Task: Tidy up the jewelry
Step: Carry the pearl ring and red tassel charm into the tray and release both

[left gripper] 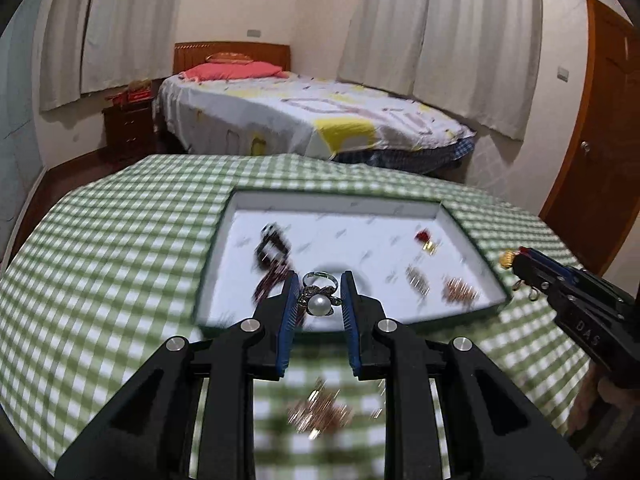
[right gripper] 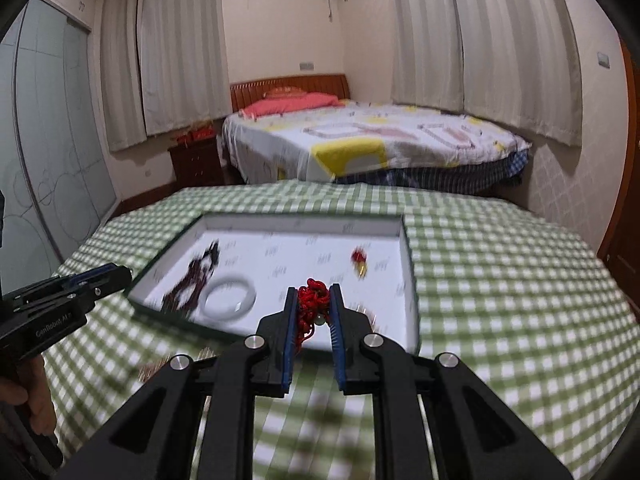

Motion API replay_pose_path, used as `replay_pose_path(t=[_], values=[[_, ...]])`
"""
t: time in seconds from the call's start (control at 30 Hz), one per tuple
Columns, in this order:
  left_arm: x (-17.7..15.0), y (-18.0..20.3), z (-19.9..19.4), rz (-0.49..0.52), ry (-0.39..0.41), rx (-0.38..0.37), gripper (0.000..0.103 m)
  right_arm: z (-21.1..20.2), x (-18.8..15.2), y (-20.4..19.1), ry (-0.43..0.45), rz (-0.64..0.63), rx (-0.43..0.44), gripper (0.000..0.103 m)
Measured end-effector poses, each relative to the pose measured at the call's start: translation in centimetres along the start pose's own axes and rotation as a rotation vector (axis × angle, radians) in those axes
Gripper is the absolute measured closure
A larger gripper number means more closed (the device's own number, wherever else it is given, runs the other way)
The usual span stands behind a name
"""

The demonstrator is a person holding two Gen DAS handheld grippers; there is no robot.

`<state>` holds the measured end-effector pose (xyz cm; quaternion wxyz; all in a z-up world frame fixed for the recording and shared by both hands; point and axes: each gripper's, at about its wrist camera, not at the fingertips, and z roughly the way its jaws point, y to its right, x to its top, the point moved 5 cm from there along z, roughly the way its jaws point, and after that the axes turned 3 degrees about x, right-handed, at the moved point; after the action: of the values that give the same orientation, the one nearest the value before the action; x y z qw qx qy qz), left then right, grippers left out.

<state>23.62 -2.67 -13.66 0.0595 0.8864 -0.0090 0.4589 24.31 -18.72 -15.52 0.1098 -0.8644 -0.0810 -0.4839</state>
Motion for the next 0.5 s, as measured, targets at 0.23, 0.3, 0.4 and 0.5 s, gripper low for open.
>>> replay_pose_path(t=[0.23, 0.3, 0.4, 0.5], values=[[3.5, 3.3, 4.9, 0.038, 0.02, -0.029, 0.082, 3.4, 2.2, 2.1, 0.024, 0.015, -0.018, 0.087], [3.9, 3.8, 6.2, 0.037, 0.011, -0.034, 0.082, 4.4, 2.1, 2.6, 0.013, 0.016, -0.022, 0.087], [4.1, 4.5, 9.3, 0.039, -0.023, -0.026, 0.082, 6.2, 1.6, 3.3, -0.021, 0.021, -0.018, 0.087], [3.6, 4.5, 12.0, 0.03, -0.079, -0.021, 0.082, 7.9, 0.8, 3.9, -0.059, 0.027, -0.017, 0.087]])
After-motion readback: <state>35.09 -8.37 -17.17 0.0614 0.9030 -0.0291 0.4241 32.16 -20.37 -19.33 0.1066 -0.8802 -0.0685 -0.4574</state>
